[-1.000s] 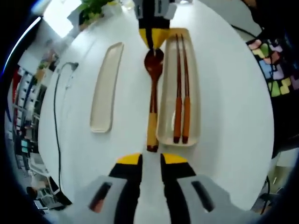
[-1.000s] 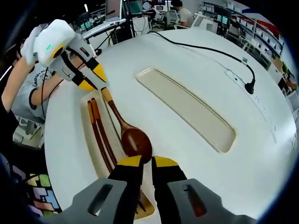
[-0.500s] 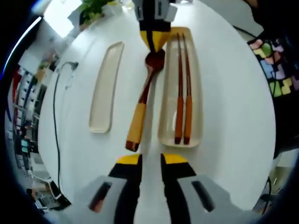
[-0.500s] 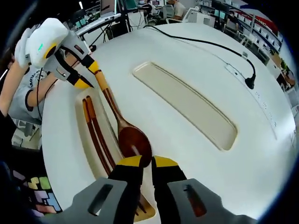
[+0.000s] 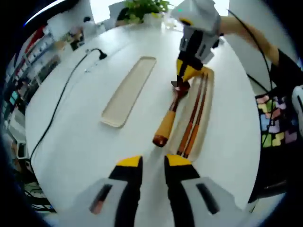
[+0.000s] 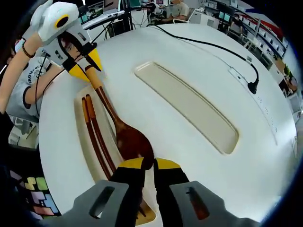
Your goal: Arrange the utensils inside the cutlery case until each visible utensil rests in its matching compartment.
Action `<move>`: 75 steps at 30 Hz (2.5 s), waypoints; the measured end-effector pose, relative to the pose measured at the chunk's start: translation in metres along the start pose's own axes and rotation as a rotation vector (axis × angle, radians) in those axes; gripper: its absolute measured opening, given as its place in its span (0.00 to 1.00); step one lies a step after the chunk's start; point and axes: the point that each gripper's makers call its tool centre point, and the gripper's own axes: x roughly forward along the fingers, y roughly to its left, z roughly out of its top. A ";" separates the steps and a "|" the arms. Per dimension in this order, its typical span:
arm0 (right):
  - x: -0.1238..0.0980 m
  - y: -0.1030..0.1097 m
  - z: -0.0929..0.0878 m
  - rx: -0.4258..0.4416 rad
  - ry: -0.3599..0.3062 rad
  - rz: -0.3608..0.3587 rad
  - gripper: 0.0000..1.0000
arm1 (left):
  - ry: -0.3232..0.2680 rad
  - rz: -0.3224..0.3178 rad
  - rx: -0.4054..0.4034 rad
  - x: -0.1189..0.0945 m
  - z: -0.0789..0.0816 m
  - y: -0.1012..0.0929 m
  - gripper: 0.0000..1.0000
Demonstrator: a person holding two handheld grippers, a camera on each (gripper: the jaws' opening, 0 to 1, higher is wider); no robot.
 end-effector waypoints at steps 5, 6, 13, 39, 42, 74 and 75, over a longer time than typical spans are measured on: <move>0.000 0.001 0.000 0.000 -0.006 0.000 0.06 | -0.117 -0.131 -0.342 -0.001 0.012 -0.016 0.33; 0.000 0.001 0.000 0.001 -0.006 0.000 0.06 | -0.152 -0.149 -0.376 0.000 0.017 -0.016 0.40; 0.000 0.002 0.001 -0.012 -0.006 -0.006 0.06 | -0.215 -0.236 -0.644 0.007 0.025 -0.020 0.28; 0.000 0.001 0.000 -0.042 -0.038 0.019 0.06 | -0.363 -0.443 -1.033 0.012 0.044 -0.038 0.06; 0.001 0.001 0.000 0.016 -0.080 0.066 0.07 | -0.396 -0.453 -1.044 0.014 0.042 -0.038 0.05; -0.062 0.022 -0.002 0.532 -0.498 0.443 0.02 | -0.651 -0.640 -1.056 -0.007 0.065 -0.051 0.06; -0.063 0.025 -0.004 0.524 -0.504 0.437 0.02 | -0.656 -0.627 -1.018 -0.008 0.066 -0.053 0.06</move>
